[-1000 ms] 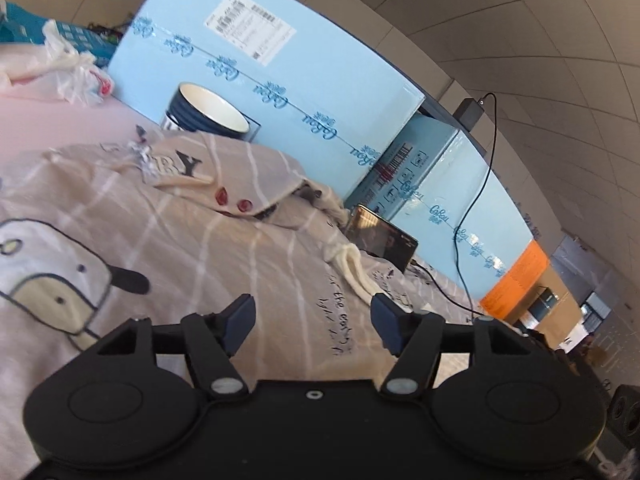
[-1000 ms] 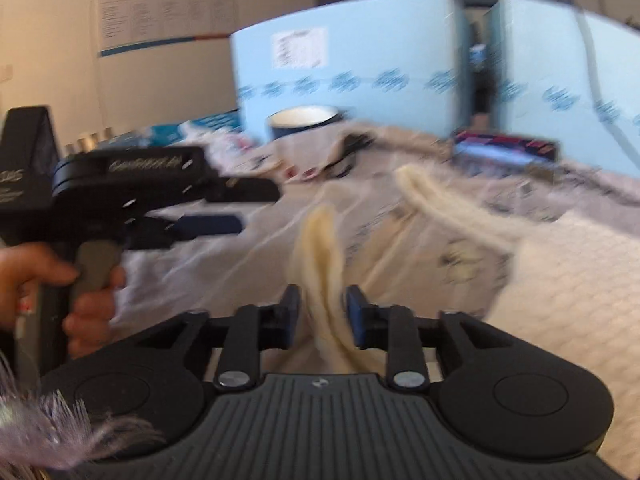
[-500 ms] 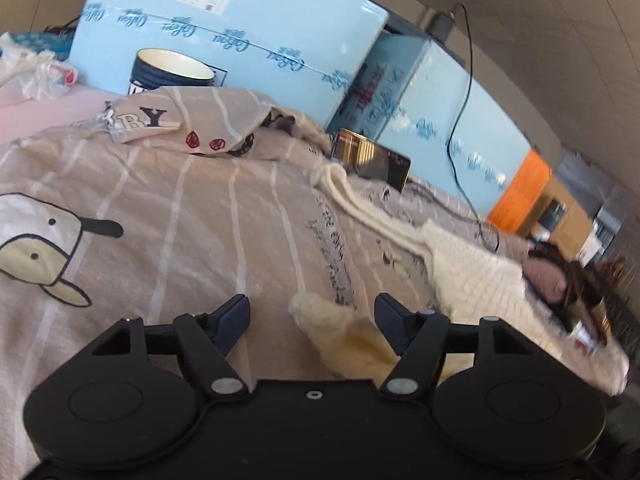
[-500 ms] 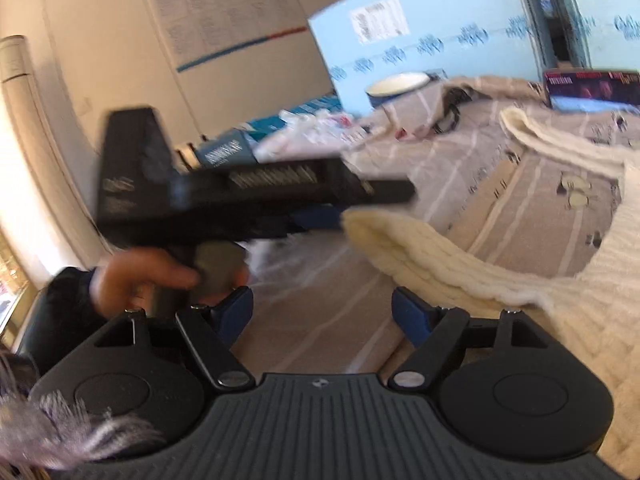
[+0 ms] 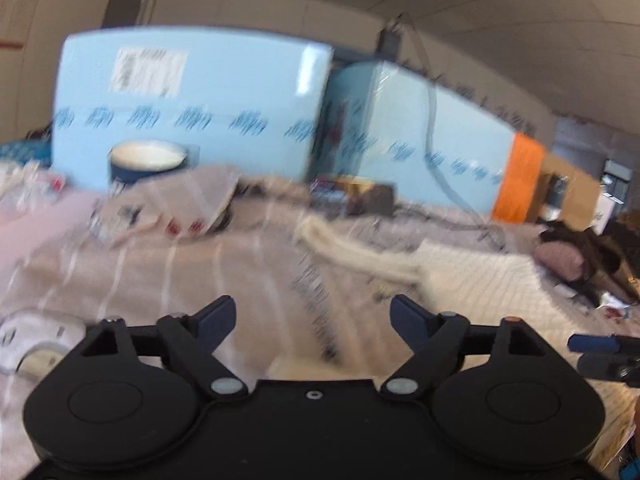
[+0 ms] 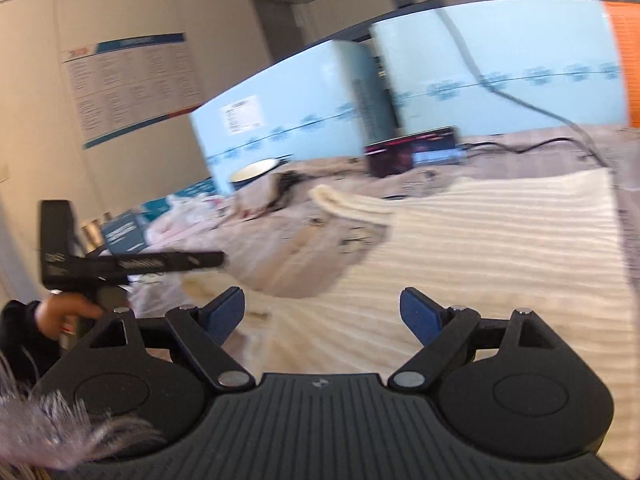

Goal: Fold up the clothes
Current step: 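Open both grippers and withdraw them from the folded sweater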

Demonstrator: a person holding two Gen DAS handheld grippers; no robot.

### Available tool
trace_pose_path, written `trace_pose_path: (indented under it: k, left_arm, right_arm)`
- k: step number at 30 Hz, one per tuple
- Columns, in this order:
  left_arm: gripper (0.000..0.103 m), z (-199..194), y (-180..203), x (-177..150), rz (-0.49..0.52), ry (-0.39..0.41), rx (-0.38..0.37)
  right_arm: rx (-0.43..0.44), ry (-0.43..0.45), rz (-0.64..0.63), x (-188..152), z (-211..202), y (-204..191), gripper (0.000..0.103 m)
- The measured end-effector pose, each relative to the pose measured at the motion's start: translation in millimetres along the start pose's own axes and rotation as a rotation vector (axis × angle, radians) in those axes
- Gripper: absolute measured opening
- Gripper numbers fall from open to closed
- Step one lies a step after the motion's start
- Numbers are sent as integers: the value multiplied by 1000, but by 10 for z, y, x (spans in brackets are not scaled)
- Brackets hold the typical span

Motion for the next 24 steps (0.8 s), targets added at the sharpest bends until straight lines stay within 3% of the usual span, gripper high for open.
trace_pose_path:
  k: [6,12,15,18,24]
  left_arm:
    - [95,111,715,167,126,25,-253]
    - [100,265,1291,-48,248,-60,-417]
    - [103,296,1412,-198,323,-111,-438]
    - [103,327,1410,-319,371,-156,-413]
    - [103,401,1281,-546,443,-243,-318]
  right_arm:
    - [-148,88,-47,1,-484,347,87]
    - [-272,115,-147,-70,-947,589,90]
    - [-335,98,-197,-155,-1136,698,95]
    - [-366,55,-253,-281,-1252,764,95]
    - [-333,10,-275,-447,-1315,772,95]
Point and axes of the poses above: each gripper's, at about its wrist camera, not at the fingertips, and z roughly the way its jaws point, y to its right, x to its top, the point moved 9 cm from there along z, roughly the way its jaws point, and after that the axes turned 4 degrees about -x, right-handed, at the moved point
